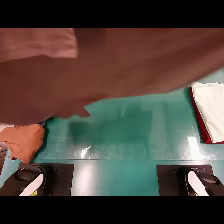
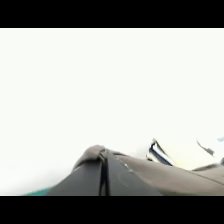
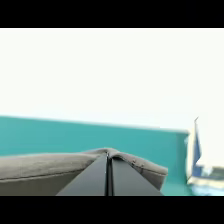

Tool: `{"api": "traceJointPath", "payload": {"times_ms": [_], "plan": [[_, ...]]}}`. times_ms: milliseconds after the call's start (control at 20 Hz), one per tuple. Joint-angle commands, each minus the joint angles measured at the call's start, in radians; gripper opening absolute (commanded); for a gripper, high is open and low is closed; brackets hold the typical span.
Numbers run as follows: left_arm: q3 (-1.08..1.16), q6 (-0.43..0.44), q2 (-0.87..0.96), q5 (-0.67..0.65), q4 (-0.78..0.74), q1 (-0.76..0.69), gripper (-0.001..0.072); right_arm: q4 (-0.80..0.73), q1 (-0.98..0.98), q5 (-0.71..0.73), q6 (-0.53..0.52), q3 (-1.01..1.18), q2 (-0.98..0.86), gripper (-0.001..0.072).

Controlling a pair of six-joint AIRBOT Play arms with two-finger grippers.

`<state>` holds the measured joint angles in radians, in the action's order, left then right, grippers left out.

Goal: Fold the shirts.

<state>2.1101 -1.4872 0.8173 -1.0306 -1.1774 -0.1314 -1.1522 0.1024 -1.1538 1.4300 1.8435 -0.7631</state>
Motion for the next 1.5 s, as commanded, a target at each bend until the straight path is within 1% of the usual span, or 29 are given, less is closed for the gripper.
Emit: {"api": "traceJointPath", "payload": {"times_ms": [0,100,200,350,450,600,700,750,850,1000,1100,1200,1300,1350,1450], "plan": [[0.039,-0.006,0.008,0.017,-0.002,0.000,0.0022,-0.051,0.000,-0.087,0.022,0.179,-0.067,0.0019],[-0.058,-0.006,0.023,0.016,-0.003,0.000,0.0022,-0.047,-0.001,-0.169,0.034,0.246,-0.148,0.0019],[-0.169,-0.006,0.060,-0.021,-0.003,0.000,0.0023,-0.044,-0.001,-0.234,0.039,0.237,-0.230,0.0019],[-0.290,-0.003,0.183,-0.114,-0.022,0.000,0.0023,-0.045,-0.001,-0.283,0.040,0.088,-0.336,0.0019],[-0.349,0.003,0.292,-0.140,-0.033,0.000,0.0023,-0.048,-0.013,-0.301,0.039,-0.027,-0.420,0.0019],[-0.408,0.004,0.483,-0.113,-0.041,0.000,0.0023,-0.053,-0.047,-0.242,0.025,-0.178,-0.561,0.0019],[-0.416,0.008,0.627,-0.061,-0.065,0.000,0.0024,-0.053,-0.067,-0.144,0.020,-0.245,-0.658,0.0019],[-0.416,0.033,0.697,-0.012,-0.069,0.000,0.0024,-0.050,-0.071,-0.080,0.020,-0.262,-0.707,0.0019],[-0.415,0.054,0.798,0.079,-0.069,0.000,0.0024,-0.029,-0.069,0.009,0.020,-0.246,-0.795,0.0019],[-0.416,0.056,0.867,0.169,-0.074,0.002,0.0024,-0.007,-0.069,0.035,0.020,-0.132,-0.891,0.0019],[-0.413,0.065,0.864,0.171,-0.093,0.002,0.0024,-0.009,-0.070,0.011,0.019,-0.069,-0.911,0.0019],[-0.413,0.107,0.859,0.083,-0.130,0.002,0.0023,-0.022,-0.069,-0.039,-0.003,-0.066,-0.898,0.0018],[-0.431,0.109,0.860,-0.021,-0.150,0.002,0.0023,-0.054,-0.071,-0.069,-0.003,-0.143,-0.856,0.0019],[-0.453,0.108,0.861,-0.040,-0.154,0.002,0.0024,-0.051,-0.071,-0.068,-0.003,-0.208,-0.830,0.0018],[-0.510,0.108,0.860,-0.032,-0.156,0.002,0.0024,-0.051,-0.083,-0.058,-0.003,-0.345,-0.783,0.0019]]}}
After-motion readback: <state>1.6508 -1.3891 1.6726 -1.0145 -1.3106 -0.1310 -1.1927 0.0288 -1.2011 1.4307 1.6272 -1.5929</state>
